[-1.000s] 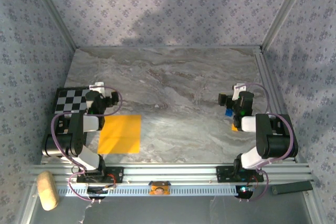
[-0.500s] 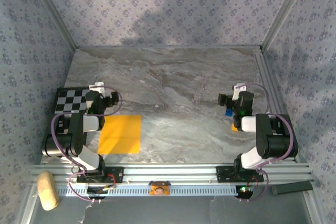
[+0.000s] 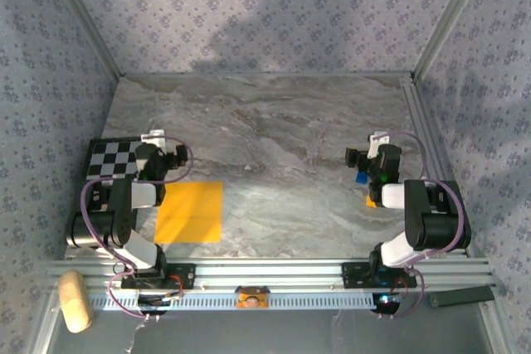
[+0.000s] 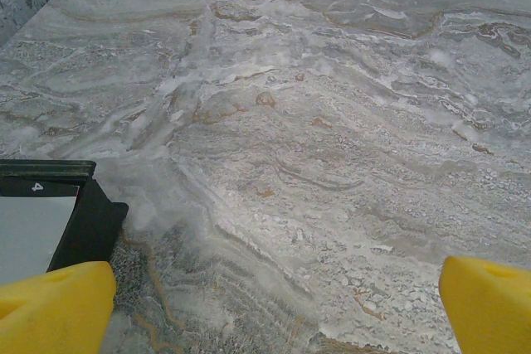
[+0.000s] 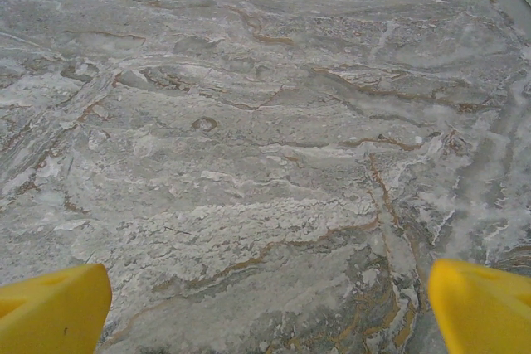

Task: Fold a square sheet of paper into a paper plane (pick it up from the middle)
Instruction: Move the square sheet of paper to the center of the table.

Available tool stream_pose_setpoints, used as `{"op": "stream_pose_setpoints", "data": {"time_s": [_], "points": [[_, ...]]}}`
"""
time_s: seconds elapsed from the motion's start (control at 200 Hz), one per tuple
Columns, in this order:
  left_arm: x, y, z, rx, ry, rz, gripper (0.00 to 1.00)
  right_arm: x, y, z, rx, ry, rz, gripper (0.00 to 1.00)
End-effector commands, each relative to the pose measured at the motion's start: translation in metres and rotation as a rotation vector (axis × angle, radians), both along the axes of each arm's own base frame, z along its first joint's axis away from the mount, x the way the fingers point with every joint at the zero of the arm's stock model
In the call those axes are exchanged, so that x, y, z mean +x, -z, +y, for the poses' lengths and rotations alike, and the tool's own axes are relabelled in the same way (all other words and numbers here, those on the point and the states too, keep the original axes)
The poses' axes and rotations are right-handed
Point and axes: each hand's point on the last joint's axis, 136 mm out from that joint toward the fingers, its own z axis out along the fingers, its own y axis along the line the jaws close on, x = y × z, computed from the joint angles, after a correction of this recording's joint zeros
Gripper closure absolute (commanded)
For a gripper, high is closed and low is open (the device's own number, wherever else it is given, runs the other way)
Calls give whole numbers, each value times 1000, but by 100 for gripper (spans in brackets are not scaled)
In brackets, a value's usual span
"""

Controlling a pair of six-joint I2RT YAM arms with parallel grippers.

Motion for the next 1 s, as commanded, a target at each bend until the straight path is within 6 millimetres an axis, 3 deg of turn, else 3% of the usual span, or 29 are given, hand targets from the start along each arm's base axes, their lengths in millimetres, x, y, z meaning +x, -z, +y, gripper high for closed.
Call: {"op": "stream_pose_setpoints", "data": {"time_s": [0.0, 0.18, 0.435, 0.625, 0.72, 0.77, 0.815, 0.994], "points": [[6, -8, -1, 1, 14, -22, 0, 8, -8, 0, -7, -5, -28, 0], [4, -11, -9, 2, 62, -32, 0, 5, -15, 11, -33, -55, -48, 0], [-12, -39, 8, -35, -46, -16, 0, 0, -38, 15, 1, -62, 13, 0], [-31, -60, 30, -153, -248, 68, 0, -16, -70, 23, 107, -44, 69, 1], [-45, -62, 36, -260, -367, 185, 0, -24, -83, 23, 270, 50, 105, 0], [-48, -63, 24, -303, -323, 249, 0, -31, -84, 21, 385, 128, 160, 0], [-49, -61, 9, -365, -263, 291, 0, -35, -86, 30, 436, 96, 202, 0], [-69, -41, -59, -624, -12, 478, 0, -45, -97, 88, 685, -76, 343, 0]]}}
